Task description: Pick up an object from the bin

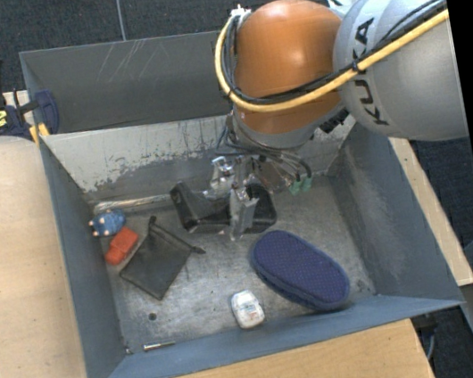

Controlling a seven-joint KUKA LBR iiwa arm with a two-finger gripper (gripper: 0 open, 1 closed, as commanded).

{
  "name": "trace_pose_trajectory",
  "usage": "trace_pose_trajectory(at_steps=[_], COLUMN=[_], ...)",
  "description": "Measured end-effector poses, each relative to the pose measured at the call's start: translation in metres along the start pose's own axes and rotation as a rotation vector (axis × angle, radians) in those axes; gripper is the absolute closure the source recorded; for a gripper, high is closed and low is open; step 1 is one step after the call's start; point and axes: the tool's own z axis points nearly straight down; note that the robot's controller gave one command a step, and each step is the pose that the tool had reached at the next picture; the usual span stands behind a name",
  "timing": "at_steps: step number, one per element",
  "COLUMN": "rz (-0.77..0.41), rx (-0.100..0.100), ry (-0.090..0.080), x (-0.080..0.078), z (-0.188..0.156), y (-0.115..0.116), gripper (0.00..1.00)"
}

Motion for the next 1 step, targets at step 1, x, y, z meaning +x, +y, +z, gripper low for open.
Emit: trace_pose_trajectory(at_steps=[1], rz=[-0.247], rx=[-0.002], ry=[0.008], x=[0.0463], z=[-0.0216], y=[0.0283], gripper=[1.0])
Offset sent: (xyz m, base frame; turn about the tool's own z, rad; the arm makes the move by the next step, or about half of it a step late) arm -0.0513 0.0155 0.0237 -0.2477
